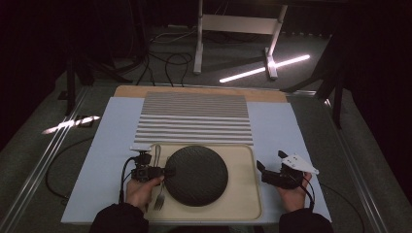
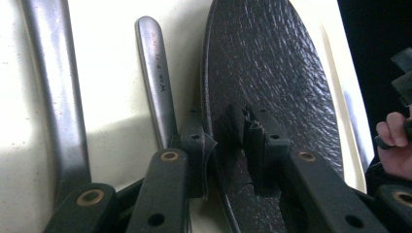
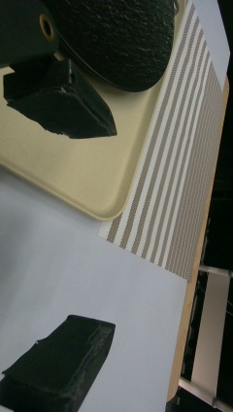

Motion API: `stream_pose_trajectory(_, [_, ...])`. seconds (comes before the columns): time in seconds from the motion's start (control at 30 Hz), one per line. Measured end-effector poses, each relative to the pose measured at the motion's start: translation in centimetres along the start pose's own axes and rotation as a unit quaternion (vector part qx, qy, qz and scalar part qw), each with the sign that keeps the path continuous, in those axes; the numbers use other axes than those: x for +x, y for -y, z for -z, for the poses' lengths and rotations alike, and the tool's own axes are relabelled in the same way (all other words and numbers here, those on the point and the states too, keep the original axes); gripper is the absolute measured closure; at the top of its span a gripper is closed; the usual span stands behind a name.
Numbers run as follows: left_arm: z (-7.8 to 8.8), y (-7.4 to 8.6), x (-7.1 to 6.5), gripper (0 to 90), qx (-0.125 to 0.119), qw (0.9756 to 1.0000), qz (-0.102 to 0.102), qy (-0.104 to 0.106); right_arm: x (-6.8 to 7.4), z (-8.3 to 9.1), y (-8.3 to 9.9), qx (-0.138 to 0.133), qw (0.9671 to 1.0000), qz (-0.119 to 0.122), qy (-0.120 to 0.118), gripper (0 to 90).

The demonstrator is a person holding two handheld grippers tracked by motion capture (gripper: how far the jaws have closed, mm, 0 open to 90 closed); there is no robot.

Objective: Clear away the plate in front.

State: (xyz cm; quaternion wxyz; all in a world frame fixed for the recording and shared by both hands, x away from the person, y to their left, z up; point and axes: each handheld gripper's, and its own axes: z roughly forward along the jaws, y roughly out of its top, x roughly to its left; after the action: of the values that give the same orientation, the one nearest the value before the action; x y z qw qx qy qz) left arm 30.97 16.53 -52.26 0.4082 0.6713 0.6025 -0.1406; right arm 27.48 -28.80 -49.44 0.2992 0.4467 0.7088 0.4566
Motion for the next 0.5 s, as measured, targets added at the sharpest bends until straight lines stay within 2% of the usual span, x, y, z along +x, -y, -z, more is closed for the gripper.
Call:
stream_pose_trajectory(0.17, [0.01, 0.0, -0.03, 71.0, 0.003, 0.9999, -0.009, -0.005, -0.04, 0.02, 0.01, -0.001, 1.0, 0.0, 0.0, 8.7])
stream_pose_trajectory(0.3, [0.01, 0.0, -0.25, 69.9, 0.003, 0.9997, -0.02, -0.017, -0.01, 0.02, 0.01, -0.001, 1.0, 0.0, 0.0, 8.7])
stream_pose_trajectory(0.4, [0.1, -0.13, -0.59, 68.9, 0.005, 0.9988, -0.034, -0.035, -0.03, 0.01, 0.01, -0.001, 1.0, 0.0, 0.0, 8.7])
stream_pose_trajectory(0.5, [0.14, -0.16, -0.51, 69.2, 0.005, 0.9987, -0.035, -0.036, -0.01, -0.01, 0.01, 0.0, 1.0, 0.0, 0.0, 8.7])
